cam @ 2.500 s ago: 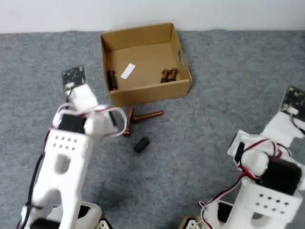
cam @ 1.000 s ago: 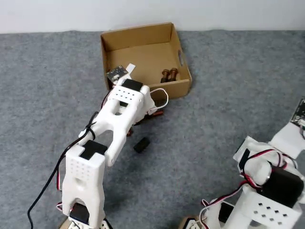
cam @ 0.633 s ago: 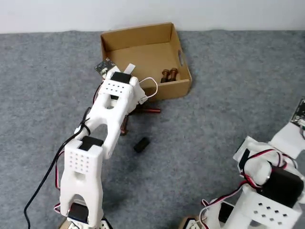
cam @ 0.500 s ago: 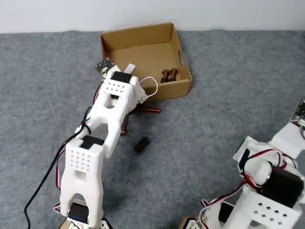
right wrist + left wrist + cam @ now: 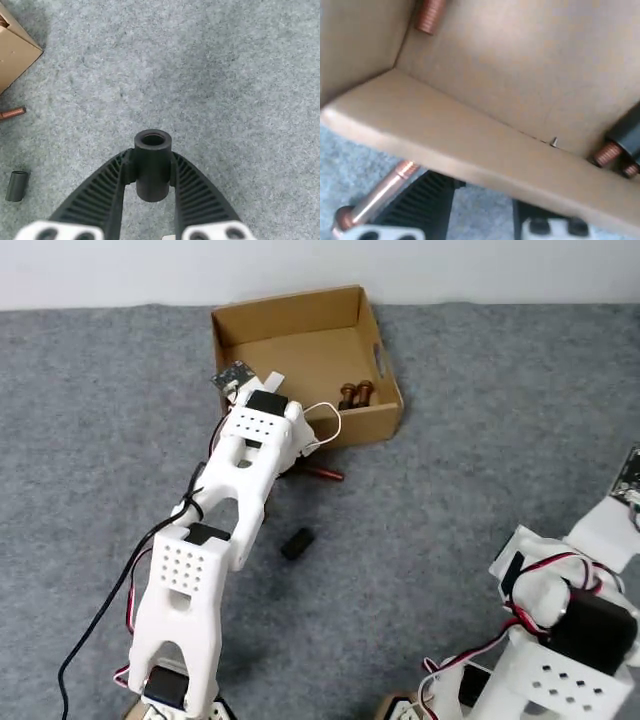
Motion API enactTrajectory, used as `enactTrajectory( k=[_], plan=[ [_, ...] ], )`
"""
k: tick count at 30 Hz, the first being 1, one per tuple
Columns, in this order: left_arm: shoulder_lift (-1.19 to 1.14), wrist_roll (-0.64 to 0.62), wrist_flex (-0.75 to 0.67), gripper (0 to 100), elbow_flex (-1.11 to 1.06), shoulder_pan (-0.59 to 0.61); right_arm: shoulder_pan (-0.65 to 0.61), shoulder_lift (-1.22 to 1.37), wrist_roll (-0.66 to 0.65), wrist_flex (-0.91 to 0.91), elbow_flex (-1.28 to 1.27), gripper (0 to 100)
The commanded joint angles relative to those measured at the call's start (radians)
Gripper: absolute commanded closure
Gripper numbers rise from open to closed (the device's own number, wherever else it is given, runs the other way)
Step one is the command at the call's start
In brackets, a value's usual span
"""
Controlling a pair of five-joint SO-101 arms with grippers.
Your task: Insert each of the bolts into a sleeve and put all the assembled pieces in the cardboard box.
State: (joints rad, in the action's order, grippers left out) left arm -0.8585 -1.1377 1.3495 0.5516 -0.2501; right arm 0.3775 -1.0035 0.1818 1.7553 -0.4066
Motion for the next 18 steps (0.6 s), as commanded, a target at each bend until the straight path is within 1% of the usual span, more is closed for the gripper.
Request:
enactTrajectory(
  k=[1,4,10,13,18],
  plan=[
    [-0.017,0.002,0.051,86,0.048,-0.025,0.008,-0.002,0.006,0.031,0.005,98.7],
    [-0.055,0.038,0.14,86,0.097,-0.037,0.008,-0.002,0.006,0.031,0.005,98.7],
    [-0.172,0.146,0.39,86,0.22,-0.072,0.007,-0.002,0.006,0.03,0.005,98.5],
    [-0.199,0.184,0.407,86,0.242,-0.058,0.007,-0.002,0.006,0.03,0.005,98.5],
    [-0.163,0.198,0.405,86,0.245,-0.038,0.007,-0.002,0.006,0.03,0.005,98.6]
  ],
)
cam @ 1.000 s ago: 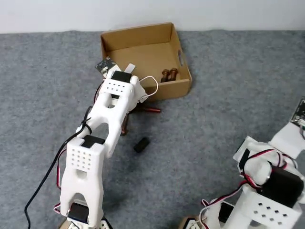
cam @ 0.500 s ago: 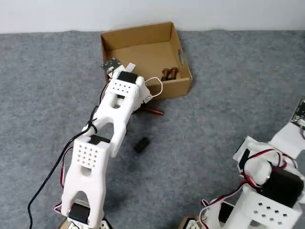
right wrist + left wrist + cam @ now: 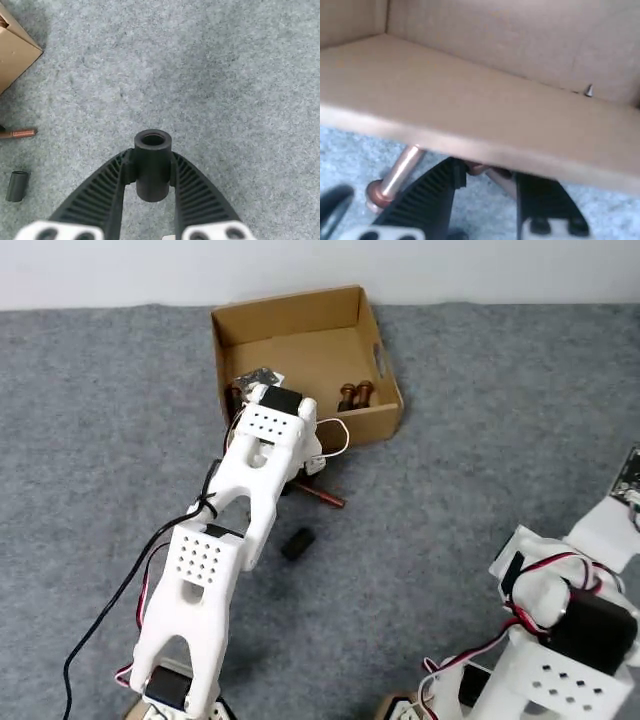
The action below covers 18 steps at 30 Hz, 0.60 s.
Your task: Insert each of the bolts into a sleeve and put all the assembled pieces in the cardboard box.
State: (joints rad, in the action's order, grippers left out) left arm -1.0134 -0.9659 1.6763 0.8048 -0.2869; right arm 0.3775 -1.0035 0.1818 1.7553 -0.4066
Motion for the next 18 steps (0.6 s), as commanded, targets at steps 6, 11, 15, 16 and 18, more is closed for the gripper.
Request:
enactTrajectory(
  k=[6,11,15,16,18],
  plan=[
    [0.075,0.133,0.077,86,-0.008,-0.002,0.007,-0.002,0.006,0.03,0.005,98.6],
    [0.123,0.14,0.077,86,-0.012,-0.012,0.007,-0.002,0.006,0.03,0.005,98.5],
    [0.126,0.141,0.078,85,-0.025,-0.049,0.007,-0.002,0.006,0.03,0.005,98.5],
    [0.126,0.149,0.078,84,-0.041,-0.06,0.007,-0.002,0.006,0.03,0.005,98.5],
    [0.126,0.175,0.078,78,-0.076,-0.08,0.007,-0.002,0.006,0.03,0.005,98.5]
  ],
)
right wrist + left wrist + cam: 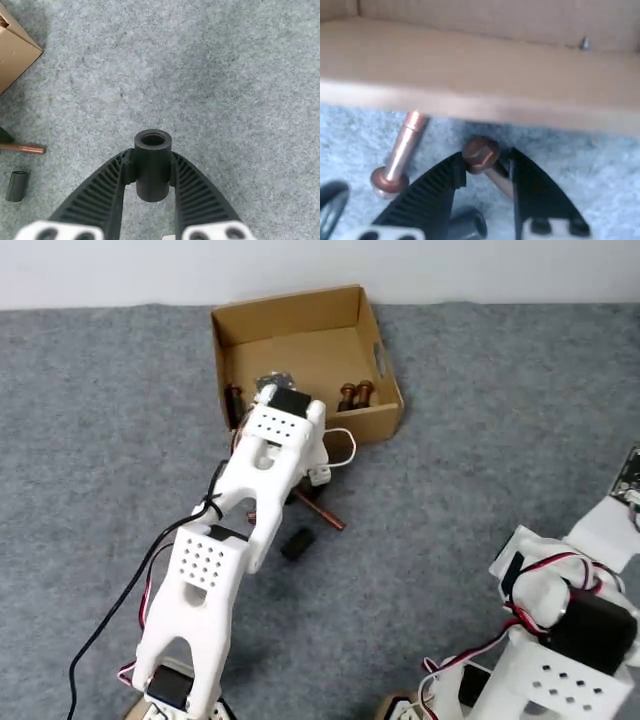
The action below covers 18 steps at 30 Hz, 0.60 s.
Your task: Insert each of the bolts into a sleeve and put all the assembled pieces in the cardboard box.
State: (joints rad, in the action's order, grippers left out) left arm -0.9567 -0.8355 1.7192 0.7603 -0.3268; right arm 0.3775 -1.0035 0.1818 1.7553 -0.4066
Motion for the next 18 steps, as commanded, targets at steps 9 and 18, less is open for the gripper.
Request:
enactTrajectory(
  k=[9,18],
  plan=[
    [0.08,0.046,0.035,65,-0.117,-0.048,0.007,-0.002,0.006,0.03,0.005,98.5],
    [0.052,-0.005,0.032,67,-0.119,-0.089,-0.067,-0.002,0.008,0.03,0.005,98.7]
  ],
)
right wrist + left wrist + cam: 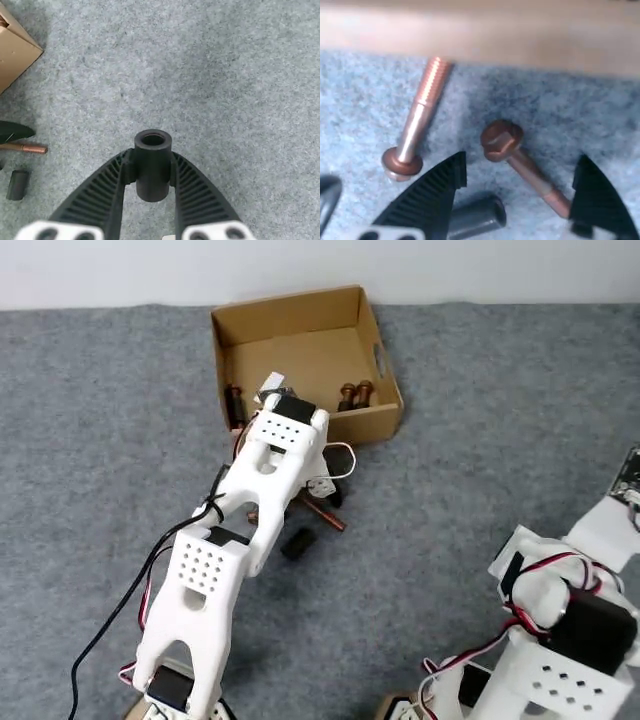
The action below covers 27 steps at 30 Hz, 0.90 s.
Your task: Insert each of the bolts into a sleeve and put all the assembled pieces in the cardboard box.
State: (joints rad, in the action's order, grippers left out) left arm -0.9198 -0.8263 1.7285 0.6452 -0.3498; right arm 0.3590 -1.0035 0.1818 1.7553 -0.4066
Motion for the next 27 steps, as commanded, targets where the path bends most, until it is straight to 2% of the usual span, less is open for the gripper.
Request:
enactTrajectory(
  k=[1,9,15,21,27],
  plan=[
    [0.002,-0.023,0.023,69,0.001,-0.068,-0.067,-0.002,0.009,0.025,0.005,98.7],
    [-0.054,-0.048,0.025,99,0.002,-0.054,-0.079,-0.002,0.009,0.008,0.005,98.8],
    [-0.037,-0.048,0.026,100,0.073,-0.015,-0.079,-0.002,0.006,0.008,0.005,98.8],
    [0.164,-0.035,0.026,100,0.117,-0.041,-0.079,-0.012,0.006,0.013,0.006,98.8],
    [0.305,0.072,0.026,100,0.113,-0.054,-0.082,-0.007,0.005,0.012,0.006,98.8]
  ],
)
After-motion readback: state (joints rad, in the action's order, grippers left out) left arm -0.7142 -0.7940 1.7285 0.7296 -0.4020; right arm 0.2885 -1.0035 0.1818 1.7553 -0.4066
